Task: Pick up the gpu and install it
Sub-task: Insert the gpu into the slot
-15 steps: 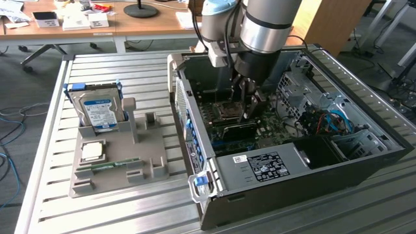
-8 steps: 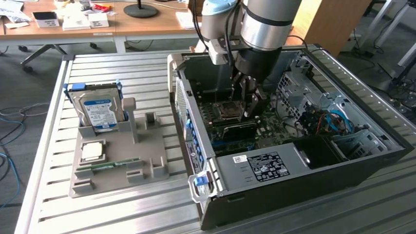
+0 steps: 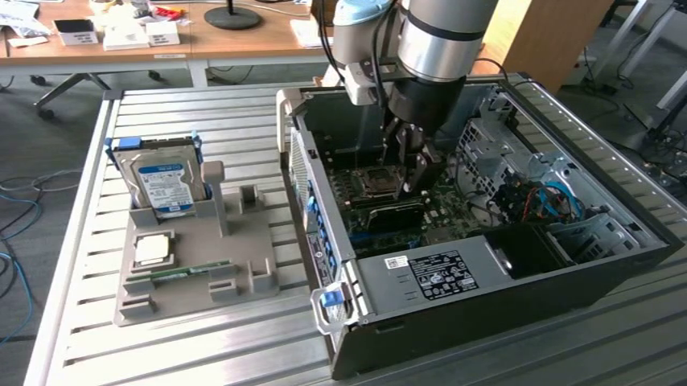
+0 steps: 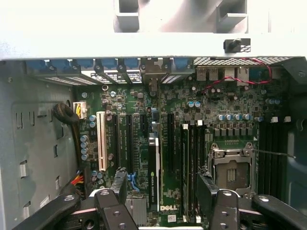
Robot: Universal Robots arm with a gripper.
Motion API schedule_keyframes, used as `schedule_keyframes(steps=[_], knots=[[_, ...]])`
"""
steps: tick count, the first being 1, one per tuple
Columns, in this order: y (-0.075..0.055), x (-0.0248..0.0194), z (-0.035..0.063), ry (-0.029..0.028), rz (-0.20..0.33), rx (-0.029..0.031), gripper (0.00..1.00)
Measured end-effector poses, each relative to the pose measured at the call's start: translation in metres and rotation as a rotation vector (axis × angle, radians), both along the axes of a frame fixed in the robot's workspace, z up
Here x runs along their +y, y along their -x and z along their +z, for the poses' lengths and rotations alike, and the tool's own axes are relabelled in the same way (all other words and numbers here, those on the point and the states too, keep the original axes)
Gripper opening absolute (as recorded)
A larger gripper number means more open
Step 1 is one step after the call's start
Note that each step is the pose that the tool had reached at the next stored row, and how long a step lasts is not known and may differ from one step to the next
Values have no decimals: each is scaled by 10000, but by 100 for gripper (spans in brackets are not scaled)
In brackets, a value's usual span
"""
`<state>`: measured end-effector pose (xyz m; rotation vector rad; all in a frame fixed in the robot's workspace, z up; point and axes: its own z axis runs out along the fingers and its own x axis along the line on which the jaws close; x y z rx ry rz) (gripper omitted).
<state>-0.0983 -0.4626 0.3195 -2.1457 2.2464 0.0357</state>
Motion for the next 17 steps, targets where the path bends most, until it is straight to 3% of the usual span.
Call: schedule_keyframes(steps=[17], knots=[[0, 0, 58, 0, 0, 0, 69]])
